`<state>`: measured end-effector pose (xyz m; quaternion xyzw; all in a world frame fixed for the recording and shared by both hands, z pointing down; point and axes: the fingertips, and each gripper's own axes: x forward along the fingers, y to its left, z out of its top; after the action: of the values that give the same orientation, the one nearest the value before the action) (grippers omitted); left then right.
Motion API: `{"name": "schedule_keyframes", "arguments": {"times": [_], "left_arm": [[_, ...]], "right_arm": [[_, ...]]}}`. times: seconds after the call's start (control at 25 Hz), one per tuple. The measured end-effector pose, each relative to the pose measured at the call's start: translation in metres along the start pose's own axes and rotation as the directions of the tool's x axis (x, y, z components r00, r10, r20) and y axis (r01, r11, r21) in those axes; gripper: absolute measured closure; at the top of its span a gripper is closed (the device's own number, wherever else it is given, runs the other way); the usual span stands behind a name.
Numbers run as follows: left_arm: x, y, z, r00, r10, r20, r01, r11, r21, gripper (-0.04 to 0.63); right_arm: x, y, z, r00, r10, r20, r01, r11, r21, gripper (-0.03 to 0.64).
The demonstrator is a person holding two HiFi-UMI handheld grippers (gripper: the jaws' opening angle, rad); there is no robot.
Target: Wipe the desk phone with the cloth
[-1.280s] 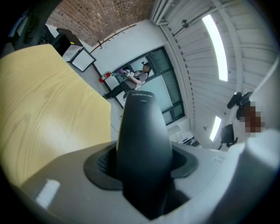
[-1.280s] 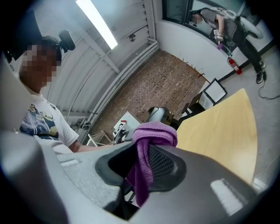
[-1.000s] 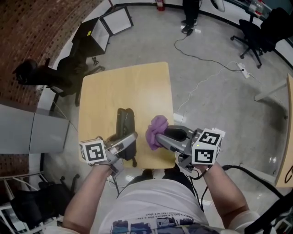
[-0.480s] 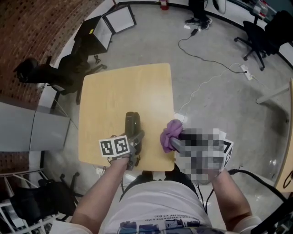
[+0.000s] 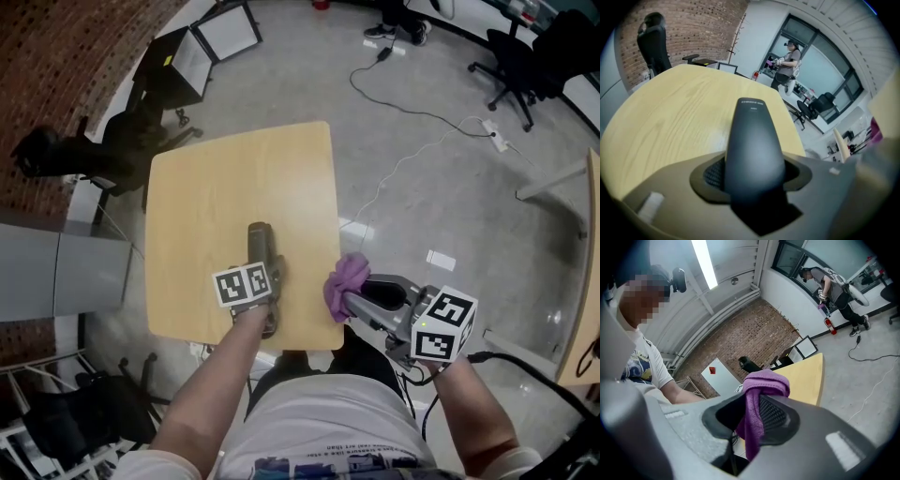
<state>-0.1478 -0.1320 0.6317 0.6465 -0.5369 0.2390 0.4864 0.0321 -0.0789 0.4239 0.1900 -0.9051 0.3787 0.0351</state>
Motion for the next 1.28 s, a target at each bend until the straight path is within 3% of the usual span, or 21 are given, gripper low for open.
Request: {"name": "schedule_keyframes", "arguments": {"times": [0.24, 0.72, 0.96, 1.08, 1.16, 1.28], "left_arm": [[0.003, -0.002, -0.002, 0.998, 0.065, -0.011, -0.064, 0.996, 0.061, 0.304], [0.003, 0.004, -0.004, 0.979, 0.199, -0.052, -0.188, 0.967, 0.173, 0.3], [0.002, 0.007, -0.002, 0.965, 0.253, -0.074, -0.228, 0.942, 0.247, 0.287], [-0.004, 0.011, -0.013, 0.946, 0.295, -0.134, -0.248, 0.926, 0.286, 0.253], [-0.001, 0.006, -0.006, 0.958, 0.267, -0.104, -0.223, 0.923, 0.314, 0.25], [0.0, -0.003, 0.005, 0.976, 0.206, -0.064, -0.172, 0.923, 0.345, 0.192]], "right_arm": [[-0.01, -0.001, -0.002, 1.0, 0.001, 0.01, -0.001, 1.0, 0.021, 0.525], [-0.01, 0.005, -0.004, 1.0, 0.018, 0.022, -0.017, 1.0, -0.002, 0.525], [-0.009, 0.008, -0.007, 1.0, 0.024, 0.019, -0.024, 1.0, -0.008, 0.525], [-0.011, 0.006, -0.009, 1.0, 0.022, 0.019, -0.022, 1.0, -0.011, 0.525], [-0.012, 0.006, -0.011, 1.0, 0.022, 0.017, -0.022, 1.0, -0.013, 0.525], [-0.01, 0.006, -0.012, 1.0, 0.019, 0.011, -0.018, 0.999, -0.027, 0.525]]}}
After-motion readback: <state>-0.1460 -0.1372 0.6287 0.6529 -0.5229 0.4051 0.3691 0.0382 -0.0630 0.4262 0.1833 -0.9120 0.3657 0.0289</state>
